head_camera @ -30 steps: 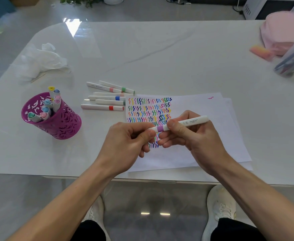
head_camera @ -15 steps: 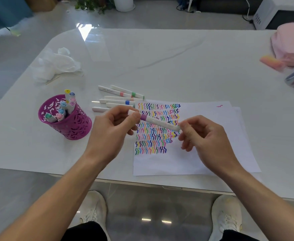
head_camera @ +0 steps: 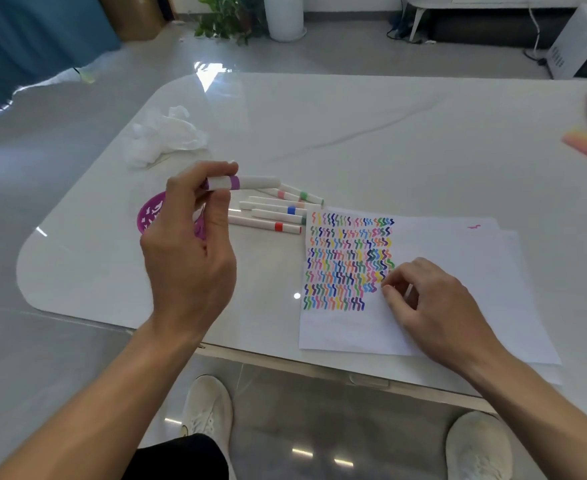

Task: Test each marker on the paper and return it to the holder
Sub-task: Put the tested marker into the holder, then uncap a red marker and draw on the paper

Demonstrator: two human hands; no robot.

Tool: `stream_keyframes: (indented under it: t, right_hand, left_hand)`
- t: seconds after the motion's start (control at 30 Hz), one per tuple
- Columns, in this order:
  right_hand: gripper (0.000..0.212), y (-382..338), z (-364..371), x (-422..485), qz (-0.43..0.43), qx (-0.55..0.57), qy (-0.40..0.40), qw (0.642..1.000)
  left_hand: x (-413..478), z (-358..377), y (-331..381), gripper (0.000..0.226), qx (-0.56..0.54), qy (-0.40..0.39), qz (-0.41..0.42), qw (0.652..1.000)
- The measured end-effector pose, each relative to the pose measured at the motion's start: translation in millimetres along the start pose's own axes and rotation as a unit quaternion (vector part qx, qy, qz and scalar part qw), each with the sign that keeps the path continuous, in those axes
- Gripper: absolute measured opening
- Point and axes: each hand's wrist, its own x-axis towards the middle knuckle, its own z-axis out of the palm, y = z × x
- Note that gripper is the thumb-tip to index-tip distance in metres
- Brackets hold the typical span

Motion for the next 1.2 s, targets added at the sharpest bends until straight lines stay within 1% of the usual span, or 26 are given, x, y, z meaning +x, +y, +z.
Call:
stream_keyframes:
  t: [0.07,0.13,0.23,0.3,0.4,0.57,0.77,0.9,1.07,1.2]
  right_hand:
    - [0.010,-0.7,1.0,0.6,-0.002,-0.002,-0.004,1.000]
    - [0.010,-1.1,0.6,2.3,0.002,0.005,-0.008,1.000]
    - [0.010,-1.9,0.0,4.7,0.012,0.013,-0.021,1.000]
    - [0.010,-2.2,-0.3,5.5,0.015,0.013,-0.024,1.000]
    - [0.009,-1.7,-0.4,5.3,0.017,0.012,-0.026,0.999]
    - [0.008,-1.6,-0.3,5.8,0.017,0.007,-0.029,0.999]
    - [0.007,-0.7,0.4,5.4,0.018,0.005,-0.029,0.999]
    - [0.008,-0.7,1.3,5.9,0.023,0.011,-0.024,0.999]
    - [0.009,-0.2,1.8,6.3,0.022,0.012,-0.025,0.999]
    - [0.008,-0.4,1.5,6.5,0.024,0.011,-0.025,0.999]
  left_hand:
    - [5.2,-10.4,0.2,0.025,0.010,0.034,0.023,0.999]
    - [9.7,-21.9,-5.2,0.028,0.048,0.060,0.054,0.996]
    - [11.5,-35.3,-22.1,0.031,0.095,0.075,0.065,0.991]
    - [11.1,-38.0,-31.0,0.032,0.102,0.059,0.043,0.992]
    - [9.4,-37.0,-38.7,0.036,0.104,0.014,0.013,0.994]
    - [8.1,-34.3,-41.1,0.038,0.126,-0.041,-0.032,0.991]
    - [14.6,-27.5,-40.7,0.029,0.126,-0.033,-0.111,0.985]
    - [18.5,-25.1,-45.3,0.027,0.155,-0.061,-0.141,0.976]
    - [17.4,-21.9,-45.7,0.027,0.177,-0.076,-0.158,0.968]
    - [15.4,-20.9,-45.8,0.033,0.191,-0.097,-0.154,0.965]
